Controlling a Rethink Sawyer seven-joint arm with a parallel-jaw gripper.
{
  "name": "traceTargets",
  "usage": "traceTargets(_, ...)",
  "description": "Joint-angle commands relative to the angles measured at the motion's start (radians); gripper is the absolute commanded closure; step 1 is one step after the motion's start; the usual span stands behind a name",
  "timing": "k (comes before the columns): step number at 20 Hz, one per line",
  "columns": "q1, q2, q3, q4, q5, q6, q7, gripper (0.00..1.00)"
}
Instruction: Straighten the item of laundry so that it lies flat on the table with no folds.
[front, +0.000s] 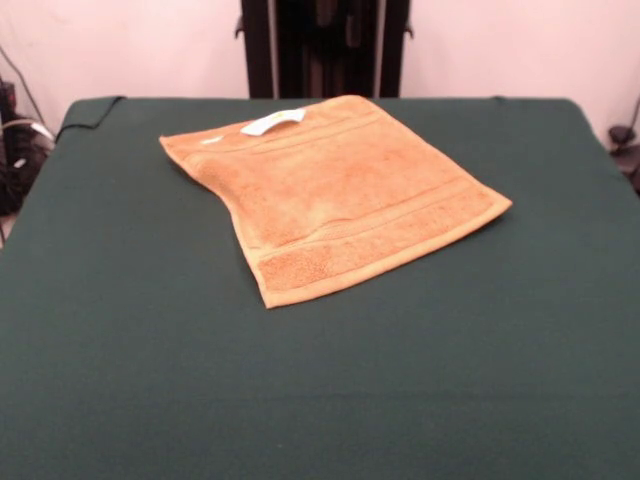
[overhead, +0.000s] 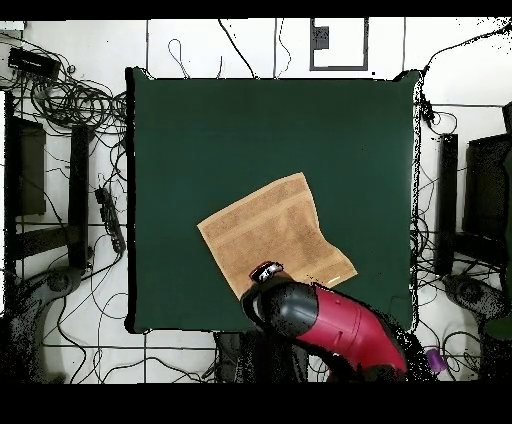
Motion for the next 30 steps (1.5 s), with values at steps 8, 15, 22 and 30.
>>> traceTargets(8,-0.054,0.235,0.061,-0.213,-0.048,-0.101,0.017,0.0)
traceTargets(15,-0.061,0.276,0.061,-0.265,-0.063,-0.102,0.017,0.0)
traceTargets(22,-0.072,0.282,0.071,-0.299,-0.071,-0.069,0.012,0.0)
traceTargets(30,-0.073,0.279,0.077,-0.349,-0.057,-0.003,0.007,0.0)
